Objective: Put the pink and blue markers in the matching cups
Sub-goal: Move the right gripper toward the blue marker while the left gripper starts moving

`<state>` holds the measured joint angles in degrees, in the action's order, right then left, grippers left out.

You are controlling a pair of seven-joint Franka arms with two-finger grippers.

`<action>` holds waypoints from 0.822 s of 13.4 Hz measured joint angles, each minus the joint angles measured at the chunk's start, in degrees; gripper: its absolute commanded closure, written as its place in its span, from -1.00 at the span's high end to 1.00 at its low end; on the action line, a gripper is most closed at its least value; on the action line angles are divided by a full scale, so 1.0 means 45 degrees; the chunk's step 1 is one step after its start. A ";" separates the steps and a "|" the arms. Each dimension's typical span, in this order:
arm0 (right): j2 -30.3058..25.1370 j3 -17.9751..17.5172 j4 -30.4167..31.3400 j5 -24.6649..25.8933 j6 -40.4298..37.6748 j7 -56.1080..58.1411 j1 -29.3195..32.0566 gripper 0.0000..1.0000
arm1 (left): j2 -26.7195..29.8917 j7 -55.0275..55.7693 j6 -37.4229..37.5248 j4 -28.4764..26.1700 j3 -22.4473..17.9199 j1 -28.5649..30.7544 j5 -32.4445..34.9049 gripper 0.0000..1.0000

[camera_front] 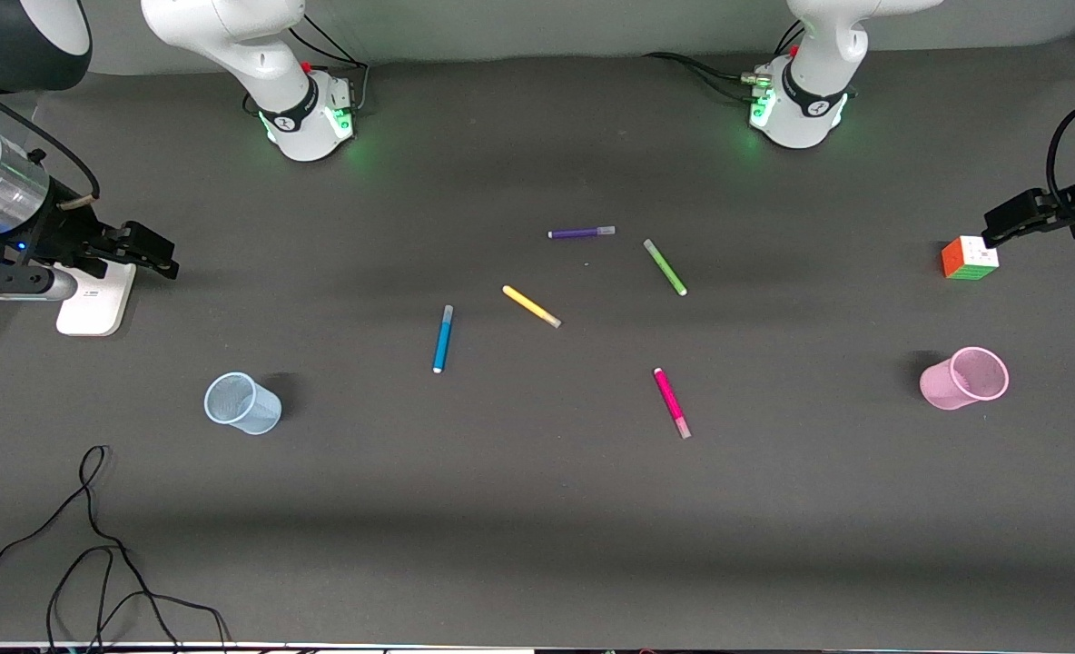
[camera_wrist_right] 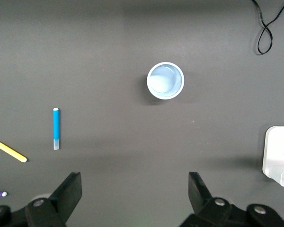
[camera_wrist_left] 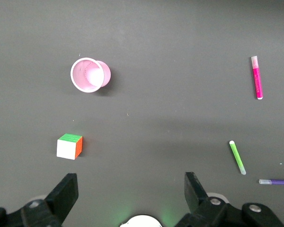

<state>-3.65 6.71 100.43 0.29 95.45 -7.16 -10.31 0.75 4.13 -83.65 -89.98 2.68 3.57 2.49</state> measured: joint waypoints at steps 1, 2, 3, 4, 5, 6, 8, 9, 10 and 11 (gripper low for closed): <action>0.0015 0.0000 0.0000 0.0002 -0.0003 0.0002 0.0000 1.00 | -0.0003 0.0015 0.0033 0.0024 0.0016 -0.0011 0.0000 0.99; 0.0020 -0.0001 0.0000 0.0004 -0.0010 0.0006 0.0000 1.00 | -0.0020 0.0014 0.0081 0.0019 0.0074 -0.0058 0.0000 0.99; 0.0026 -0.0001 -0.0001 0.0007 -0.0013 0.0007 0.0000 1.00 | -0.0055 0.0014 0.0132 0.0009 0.0152 -0.0128 0.0000 0.99; 0.0040 -0.0001 -0.0001 0.0008 -0.0017 0.0009 0.0000 1.00 | -0.0099 0.0014 0.0135 0.0006 0.0226 -0.0206 0.0000 0.99; 0.0071 -0.0007 -0.0001 0.0008 -0.0018 0.0014 -0.0001 1.00 | -0.0150 0.0014 0.0151 0.0006 0.0286 -0.0257 -0.0001 0.99; 0.0146 -0.0049 -0.0003 0.0008 -0.0028 0.0015 -0.0001 1.00 | -0.0211 0.0014 0.0205 0.0003 0.0308 -0.0286 -0.0001 0.99; 0.0548 -0.0240 -0.0014 -0.0052 -0.0038 0.0014 -0.0006 1.00 | -0.0345 0.0013 0.0397 -0.0002 0.0307 -0.0296 -0.0001 0.99; 0.0912 -0.0338 -0.0070 -0.0183 -0.0033 0.0010 -0.0011 1.00 | -0.0407 -0.0005 0.0455 -0.0005 0.0308 -0.0298 -0.0002 0.99; 0.1367 -0.0460 -0.0229 -0.0386 -0.0025 -0.0010 -0.0011 1.00 | -0.0482 -0.0050 0.0487 -0.0005 0.0308 -0.0306 -0.0003 0.99; 0.1897 -0.0642 -0.0483 -0.0599 -0.0008 -0.0130 -0.0015 1.00 | -0.0580 -0.0104 0.0538 -0.0006 0.0309 -0.0319 -0.0003 0.99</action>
<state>4.89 3.83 98.26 -2.41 95.42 -7.75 -10.38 -1.86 3.66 -81.23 -90.01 4.07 2.14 2.48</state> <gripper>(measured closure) 0.000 0.000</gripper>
